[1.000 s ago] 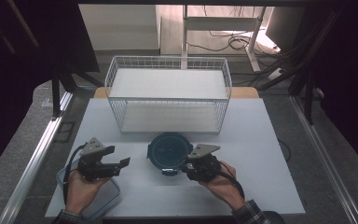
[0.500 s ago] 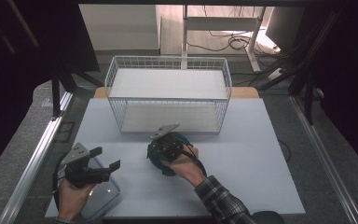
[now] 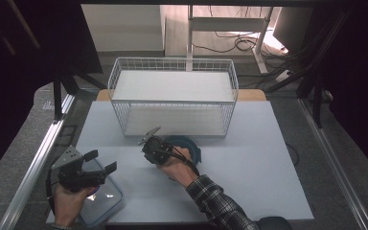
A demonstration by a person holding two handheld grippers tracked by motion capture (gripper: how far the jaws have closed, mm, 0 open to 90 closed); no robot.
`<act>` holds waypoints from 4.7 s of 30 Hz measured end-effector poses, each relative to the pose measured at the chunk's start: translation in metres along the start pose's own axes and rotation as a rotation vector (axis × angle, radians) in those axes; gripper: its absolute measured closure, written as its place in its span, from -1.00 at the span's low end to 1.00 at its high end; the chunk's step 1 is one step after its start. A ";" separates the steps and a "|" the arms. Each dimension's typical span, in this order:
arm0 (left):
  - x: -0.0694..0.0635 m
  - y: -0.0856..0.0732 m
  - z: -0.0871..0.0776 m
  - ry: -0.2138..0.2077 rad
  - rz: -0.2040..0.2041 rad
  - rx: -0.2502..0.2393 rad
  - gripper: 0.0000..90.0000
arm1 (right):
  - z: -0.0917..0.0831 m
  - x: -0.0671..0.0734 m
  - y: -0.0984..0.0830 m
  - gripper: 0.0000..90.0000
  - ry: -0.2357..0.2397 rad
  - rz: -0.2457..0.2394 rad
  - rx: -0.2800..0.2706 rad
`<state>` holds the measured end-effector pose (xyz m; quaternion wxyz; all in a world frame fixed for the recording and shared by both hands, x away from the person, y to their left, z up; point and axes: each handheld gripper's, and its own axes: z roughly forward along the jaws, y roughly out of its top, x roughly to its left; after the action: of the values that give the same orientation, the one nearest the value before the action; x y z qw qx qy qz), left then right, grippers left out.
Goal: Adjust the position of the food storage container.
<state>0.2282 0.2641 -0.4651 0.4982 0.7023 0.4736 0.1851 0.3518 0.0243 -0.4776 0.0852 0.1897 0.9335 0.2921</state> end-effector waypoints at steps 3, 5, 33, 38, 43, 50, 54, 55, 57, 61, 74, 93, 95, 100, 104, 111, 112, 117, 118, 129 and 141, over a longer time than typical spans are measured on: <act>0.000 0.000 0.000 0.001 0.002 0.002 -0.78 | -0.002 -0.002 -0.003 1.00 -0.017 0.001 0.008; 0.000 0.000 0.000 0.001 0.004 0.003 -0.77 | -0.006 -0.006 -0.008 1.00 -0.022 0.009 0.011; 0.004 0.001 0.011 0.058 0.030 0.133 -0.81 | -0.102 -0.105 -0.149 1.00 -0.267 0.304 0.056; 0.019 0.005 -0.002 0.169 0.049 0.139 -0.30 | -0.106 -0.099 -0.155 0.99 -0.280 0.313 0.015; 0.046 -0.001 -0.021 0.224 0.000 0.133 0.55 | -0.105 -0.082 -0.152 0.99 -0.232 0.288 -0.045; 0.079 -0.024 -0.049 0.292 -0.100 0.137 1.00 | -0.096 -0.057 -0.148 0.98 -0.138 0.232 -0.047; 0.086 -0.040 -0.063 0.329 -0.138 0.150 1.00 | -0.093 -0.052 -0.146 0.98 -0.120 0.217 -0.044; 0.087 -0.045 -0.066 0.337 -0.150 0.155 1.00 | -0.093 -0.051 -0.146 0.98 -0.116 0.217 -0.044; 0.087 -0.057 -0.076 0.357 -0.174 0.173 1.00 | -0.093 -0.051 -0.148 0.98 -0.111 0.214 -0.042; 0.085 -0.075 -0.091 0.360 -0.228 0.188 1.00 | -0.093 -0.050 -0.149 0.98 -0.101 0.223 -0.041; 0.059 -0.088 -0.058 0.214 -0.237 0.316 1.00 | -0.092 -0.031 -0.145 0.97 -0.065 0.178 -0.046; -0.006 -0.064 0.018 -0.076 -0.092 0.409 1.00 | -0.099 -0.023 -0.151 0.95 -0.038 0.179 -0.067; -0.017 -0.059 0.032 -0.119 -0.076 0.417 1.00 | -0.100 -0.022 -0.152 0.95 -0.039 0.181 -0.067; -0.049 -0.042 0.067 -0.191 0.017 0.441 1.00 | -0.098 -0.023 -0.152 0.95 -0.037 0.184 -0.067; -0.037 -0.040 0.054 -0.110 0.026 0.422 1.00 | -0.099 -0.022 -0.155 0.95 -0.032 0.187 -0.071; 0.038 -0.028 0.025 0.068 -0.103 0.304 1.00 | -0.109 -0.033 -0.165 0.97 -0.126 0.230 -0.077; 0.043 -0.025 0.027 0.073 -0.099 0.301 1.00 | -0.113 -0.040 -0.168 0.97 -0.179 0.248 -0.076; 0.059 -0.019 0.045 0.054 -0.090 0.283 0.99 | -0.117 -0.058 -0.180 0.98 -0.254 0.301 -0.047; 0.061 -0.019 0.048 0.050 -0.089 0.283 0.99 | -0.117 -0.061 -0.183 0.99 -0.277 0.307 -0.032; 0.056 -0.018 0.067 -0.035 -0.086 0.286 0.99 | -0.131 -0.075 -0.189 0.99 -0.279 0.324 -0.063; 0.044 -0.021 0.071 -0.076 -0.089 0.312 1.00 | -0.140 -0.096 -0.209 0.99 -0.431 0.376 -0.015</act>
<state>0.2907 0.2653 -0.5233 0.4084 0.7559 0.5082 0.0603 0.3385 -0.2444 -0.4798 0.2274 0.4164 0.8401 0.2628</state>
